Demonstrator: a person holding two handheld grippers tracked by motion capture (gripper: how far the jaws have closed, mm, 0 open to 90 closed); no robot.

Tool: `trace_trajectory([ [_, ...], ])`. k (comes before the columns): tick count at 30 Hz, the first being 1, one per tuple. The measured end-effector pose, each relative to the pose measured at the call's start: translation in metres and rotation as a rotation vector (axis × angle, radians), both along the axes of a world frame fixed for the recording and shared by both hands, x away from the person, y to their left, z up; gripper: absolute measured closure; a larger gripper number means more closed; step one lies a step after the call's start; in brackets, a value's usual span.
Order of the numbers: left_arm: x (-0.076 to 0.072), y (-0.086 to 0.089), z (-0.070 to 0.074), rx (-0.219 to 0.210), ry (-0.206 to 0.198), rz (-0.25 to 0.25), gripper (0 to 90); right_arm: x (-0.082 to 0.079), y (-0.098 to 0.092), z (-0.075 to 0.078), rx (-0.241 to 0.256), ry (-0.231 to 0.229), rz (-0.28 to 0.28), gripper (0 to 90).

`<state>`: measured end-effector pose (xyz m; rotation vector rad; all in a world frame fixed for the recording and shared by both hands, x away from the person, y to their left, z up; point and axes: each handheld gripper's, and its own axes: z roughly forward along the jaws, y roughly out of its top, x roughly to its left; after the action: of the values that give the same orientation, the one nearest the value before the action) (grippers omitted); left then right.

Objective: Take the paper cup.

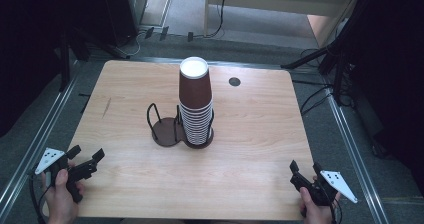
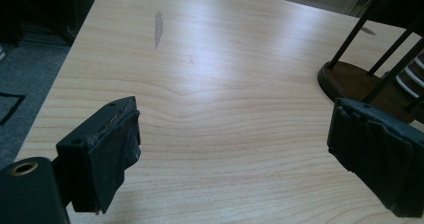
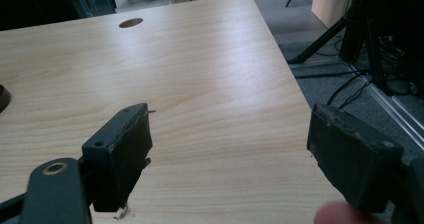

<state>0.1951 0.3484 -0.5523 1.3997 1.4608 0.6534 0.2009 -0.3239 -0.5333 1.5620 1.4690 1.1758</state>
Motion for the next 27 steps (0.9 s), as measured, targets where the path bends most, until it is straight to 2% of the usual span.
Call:
trace_trajectory([
  [2,0.0,0.0,0.0,-0.001,-0.001,-0.001,7.3,0.001,0.004,0.002,-0.005,-0.007,0.022,14.3],
  [7,0.0,-0.001,0.0,0.01,0.003,-0.004,7.3,0.006,0.019,0.009,-0.018,-0.002,0.03,12.9],
  [10,0.0,-0.002,0.0,0.019,0.005,-0.005,7.3,0.007,0.029,0.016,-0.036,-0.019,0.04,13.3],
  [12,0.001,-0.003,-0.001,0.023,0.006,-0.007,7.3,0.007,0.038,0.025,-0.043,-0.043,0.085,12.7],
  [15,0.002,-0.003,-0.001,0.026,0.01,-0.009,7.3,0.007,0.045,0.033,-0.041,-0.055,0.119,12.7],
  [19,0.002,-0.004,-0.001,0.028,0.011,-0.014,7.3,0.009,0.051,0.038,-0.039,-0.07,0.135,13.7],
  [22,0.002,-0.004,-0.001,0.029,0.011,-0.018,7.3,0.011,0.061,0.042,-0.057,-0.077,0.142,14.3],
  [27,0.002,-0.004,-0.001,0.028,0.012,-0.017,7.3,0.016,0.079,0.052,-0.058,-0.098,0.167,14.4],
])
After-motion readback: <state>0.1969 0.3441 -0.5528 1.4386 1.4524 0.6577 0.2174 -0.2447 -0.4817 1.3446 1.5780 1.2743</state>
